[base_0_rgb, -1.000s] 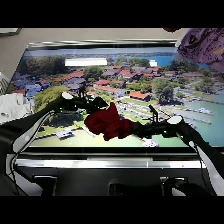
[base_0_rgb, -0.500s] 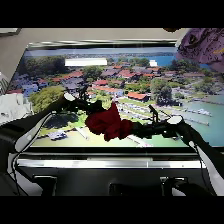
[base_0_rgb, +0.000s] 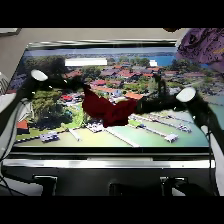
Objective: Fold the clothes and pants, and hang the long-sleeved shirts on hangers.
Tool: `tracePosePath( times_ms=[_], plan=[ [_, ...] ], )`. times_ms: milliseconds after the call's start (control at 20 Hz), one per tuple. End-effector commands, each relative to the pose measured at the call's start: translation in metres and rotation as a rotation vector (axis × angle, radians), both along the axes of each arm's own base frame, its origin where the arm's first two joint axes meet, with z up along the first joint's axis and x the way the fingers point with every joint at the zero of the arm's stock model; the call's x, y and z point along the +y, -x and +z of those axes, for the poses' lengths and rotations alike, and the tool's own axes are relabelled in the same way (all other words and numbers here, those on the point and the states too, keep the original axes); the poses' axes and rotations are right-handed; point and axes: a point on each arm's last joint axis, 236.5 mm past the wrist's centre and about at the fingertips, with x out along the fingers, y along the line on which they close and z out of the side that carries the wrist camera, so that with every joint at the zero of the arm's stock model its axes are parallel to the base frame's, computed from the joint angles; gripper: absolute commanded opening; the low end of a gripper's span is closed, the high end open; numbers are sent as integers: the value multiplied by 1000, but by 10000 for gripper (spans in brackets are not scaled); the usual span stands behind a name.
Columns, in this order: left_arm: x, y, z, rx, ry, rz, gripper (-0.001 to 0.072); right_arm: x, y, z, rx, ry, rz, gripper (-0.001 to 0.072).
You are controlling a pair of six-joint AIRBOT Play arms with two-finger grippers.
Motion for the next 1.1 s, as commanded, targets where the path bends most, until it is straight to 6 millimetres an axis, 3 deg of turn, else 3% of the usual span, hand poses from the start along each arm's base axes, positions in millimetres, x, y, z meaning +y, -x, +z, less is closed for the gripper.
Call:
tracePosePath(
  times_ms=[0,100,250,350,500,600,750,900,950,1050],
  plan=[
    [69,-6,131,-241,-148,94,12,-16,-41,115,-292,92,-3,24],
    [100,16,209,-386,-254,152,12,-29,-47,194,-484,130,-45,24],
    [148,71,308,-558,-385,333,12,-66,-29,290,-737,241,-143,24],
    [180,117,356,-635,-435,491,13,-98,-4,336,-877,347,-224,24],
    [219,184,399,-692,-483,680,13,-140,37,380,-1013,477,-335,24],
    [225,214,410,-714,-495,709,14,-146,55,394,-1047,471,-363,24],
    [218,226,402,-671,-479,682,14,-136,60,392,-1025,408,-358,25],
    [209,205,373,-573,-457,641,15,-125,39,375,-971,383,-324,25],
    [203,191,355,-526,-450,613,14,-119,25,363,-930,365,-316,25],
    [194,159,300,-384,-449,551,15,-104,-13,323,-796,322,-292,25]
  ],
)
